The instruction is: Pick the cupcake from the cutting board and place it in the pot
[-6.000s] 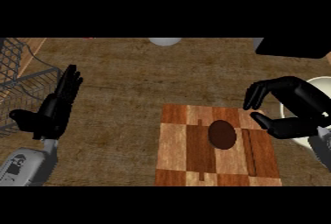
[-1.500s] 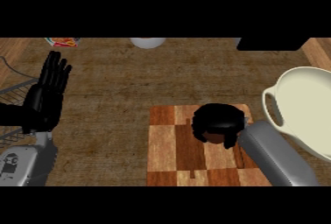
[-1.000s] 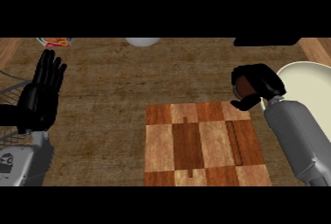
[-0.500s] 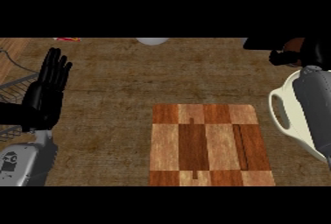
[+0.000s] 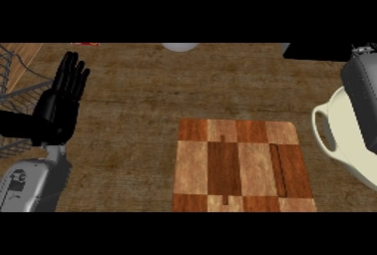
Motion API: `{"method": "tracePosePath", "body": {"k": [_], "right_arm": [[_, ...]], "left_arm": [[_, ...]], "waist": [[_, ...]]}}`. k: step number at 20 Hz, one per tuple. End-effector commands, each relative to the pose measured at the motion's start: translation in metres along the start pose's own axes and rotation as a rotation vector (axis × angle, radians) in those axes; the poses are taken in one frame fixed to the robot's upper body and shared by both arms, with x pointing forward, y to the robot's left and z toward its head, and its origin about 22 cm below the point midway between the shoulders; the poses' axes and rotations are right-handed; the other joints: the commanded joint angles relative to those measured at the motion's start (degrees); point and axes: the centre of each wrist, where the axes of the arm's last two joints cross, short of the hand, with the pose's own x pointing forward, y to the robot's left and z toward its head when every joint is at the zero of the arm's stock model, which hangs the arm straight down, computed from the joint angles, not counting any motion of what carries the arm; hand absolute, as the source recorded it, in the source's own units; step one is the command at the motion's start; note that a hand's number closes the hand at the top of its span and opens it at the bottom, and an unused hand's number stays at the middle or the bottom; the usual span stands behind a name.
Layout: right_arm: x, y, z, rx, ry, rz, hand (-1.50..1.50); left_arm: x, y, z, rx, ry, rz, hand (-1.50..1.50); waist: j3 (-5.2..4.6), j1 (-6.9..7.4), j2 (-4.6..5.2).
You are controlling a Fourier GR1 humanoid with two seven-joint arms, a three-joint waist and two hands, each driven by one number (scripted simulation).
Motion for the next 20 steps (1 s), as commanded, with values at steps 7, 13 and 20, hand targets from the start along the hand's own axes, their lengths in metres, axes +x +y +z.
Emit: {"method": "tracePosePath", "body": {"k": [7, 13, 20], "right_arm": [[-0.010, 0.020, 0.024, -0.033, 0.285, 0.121, 1.50], [-0.053, 0.028, 0.012, -0.066, 0.310, 0.096, 1.50], [-0.119, 0.047, 0.009, -0.034, 0.294, 0.118, 1.50]], "left_arm": [[0.000, 0.011, -0.001, 0.057, 0.018, -0.003, 0.00], [-0.005, 0.031, 0.020, 0.067, 0.024, -0.017, 0.00], [-0.007, 0.021, 0.007, 0.065, 0.016, -0.009, 0.00]], "waist": [[0.39, -3.95, -1.10], [0.39, -4.14, -1.51], [0.42, -3.77, -0.94]]}}
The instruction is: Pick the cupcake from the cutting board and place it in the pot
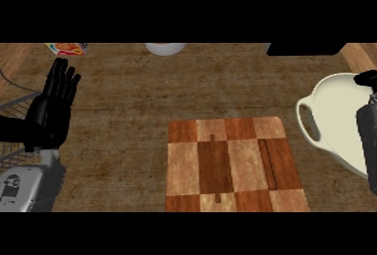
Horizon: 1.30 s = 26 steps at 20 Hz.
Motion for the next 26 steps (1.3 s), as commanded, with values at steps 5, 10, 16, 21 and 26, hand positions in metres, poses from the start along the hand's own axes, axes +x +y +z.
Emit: {"method": "tracePosePath", "body": {"k": [5, 10, 16, 21, 26], "right_arm": [[-0.059, 0.036, -0.005, 0.020, 0.167, 0.008, 1.50], [-0.083, 0.054, -0.005, 0.225, 0.280, -0.062, 1.50], [-0.092, 0.065, -0.022, 0.346, 0.238, -0.201, -1.50], [-0.087, 0.069, -0.003, 0.246, 0.124, -0.350, -1.50], [-0.079, 0.052, -0.011, 0.119, 0.198, -0.544, -1.50]], "left_arm": [[-0.004, 0.010, -0.007, -0.008, 0.005, 0.011, 0.00], [0.009, -0.005, 0.003, -0.020, -0.009, -0.003, 0.00], [0.006, -0.009, -0.006, -0.025, -0.010, -0.005, 0.00], [0.013, -0.004, -0.020, -0.004, -0.012, -0.011, 0.00], [0.002, -0.006, 0.000, -0.028, -0.016, 0.008, 0.00]], "waist": [[0.04, 0.93, 0.45], [0.13, 0.79, 0.25], [0.08, 1.14, 0.44], [0.09, 0.97, 0.49], [0.08, 1.30, 0.33]]}}
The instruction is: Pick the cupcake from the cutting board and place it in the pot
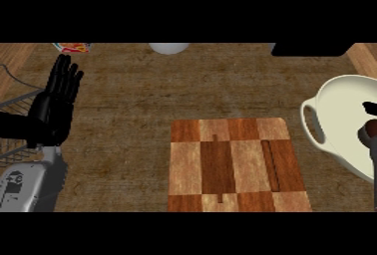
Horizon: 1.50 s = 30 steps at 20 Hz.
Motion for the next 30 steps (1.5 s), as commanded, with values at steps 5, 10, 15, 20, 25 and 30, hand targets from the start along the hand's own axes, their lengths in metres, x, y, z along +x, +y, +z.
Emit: {"method": "tracePosePath", "body": {"k": [5, 10, 15, 20, 25, 30], "right_arm": [[0.008, -0.029, 0.001, -0.160, 0.093, -0.348, -1.50], [-0.022, -0.060, -0.002, -0.252, 0.076, -0.427, -1.50], [-0.065, -0.086, 0.020, -0.320, 0.076, -0.487, -1.50], [-0.113, -0.122, 0.041, -0.343, 0.065, -0.496, -1.50], [-0.154, -0.156, 0.046, -0.381, 0.072, -0.491, -1.50], [-0.167, -0.176, 0.060, -0.372, 0.082, -0.510, -1.50]], "left_arm": [[-0.012, 0.003, 0.003, 0.031, 0.006, 0.004, 0.00], [0.000, 0.016, 0.012, 0.017, 0.015, -0.001, 0.00], [0.004, 0.013, 0.009, 0.016, 0.000, 0.001, 0.00], [-0.005, 0.006, 0.001, 0.018, 0.007, 0.005, 0.00], [0.007, 0.013, -0.016, 0.040, 0.009, -0.020, 0.00], [-0.001, 0.002, -0.011, 0.009, 0.013, 0.004, 0.00]], "waist": [[-0.06, -1.18, -0.25], [-0.07, -0.79, -0.37], [-0.06, -0.86, -0.30], [-0.05, -1.11, -0.20], [0.00, -1.31, -0.17], [-0.03, -0.85, -0.10]]}}
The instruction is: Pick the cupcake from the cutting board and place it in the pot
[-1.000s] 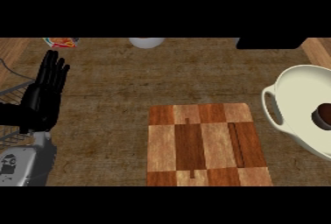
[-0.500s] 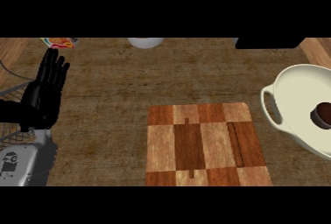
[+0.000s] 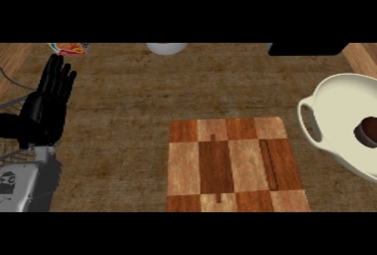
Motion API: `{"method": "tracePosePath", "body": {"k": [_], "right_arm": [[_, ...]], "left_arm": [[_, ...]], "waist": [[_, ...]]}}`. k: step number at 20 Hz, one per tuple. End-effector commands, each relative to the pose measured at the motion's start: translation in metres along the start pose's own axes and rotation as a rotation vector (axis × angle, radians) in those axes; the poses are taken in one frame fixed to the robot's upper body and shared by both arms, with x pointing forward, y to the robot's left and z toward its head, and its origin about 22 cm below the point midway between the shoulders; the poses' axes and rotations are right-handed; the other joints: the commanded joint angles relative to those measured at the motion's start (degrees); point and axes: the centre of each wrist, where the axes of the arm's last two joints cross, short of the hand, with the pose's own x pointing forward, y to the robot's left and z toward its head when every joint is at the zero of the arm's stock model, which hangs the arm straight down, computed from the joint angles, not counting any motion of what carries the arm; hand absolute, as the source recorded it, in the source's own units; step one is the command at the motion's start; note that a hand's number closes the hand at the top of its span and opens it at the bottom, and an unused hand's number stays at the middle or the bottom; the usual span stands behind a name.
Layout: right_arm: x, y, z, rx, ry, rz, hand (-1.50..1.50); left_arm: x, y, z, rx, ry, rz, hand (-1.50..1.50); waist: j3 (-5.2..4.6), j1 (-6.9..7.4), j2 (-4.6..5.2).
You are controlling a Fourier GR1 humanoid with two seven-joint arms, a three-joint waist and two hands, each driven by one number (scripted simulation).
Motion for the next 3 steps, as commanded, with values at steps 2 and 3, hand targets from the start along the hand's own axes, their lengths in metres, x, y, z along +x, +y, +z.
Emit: {"method": "tracePosePath", "body": {"k": [2, 3], "right_arm": [[-0.018, -0.041, 0.000, -0.021, -0.013, 0.001, -1.50], [-0.012, -0.060, -0.021, -0.033, -0.013, 0.015, -1.50]], "left_arm": [[-0.008, -0.014, 0.011, 0.007, 0.002, 0.009, 0.00], [0.004, -0.005, 0.011, 0.004, -0.012, -0.002, 0.00]], "waist": [[0.03, -0.07, -0.04], [0.02, -0.15, -0.12]]}}
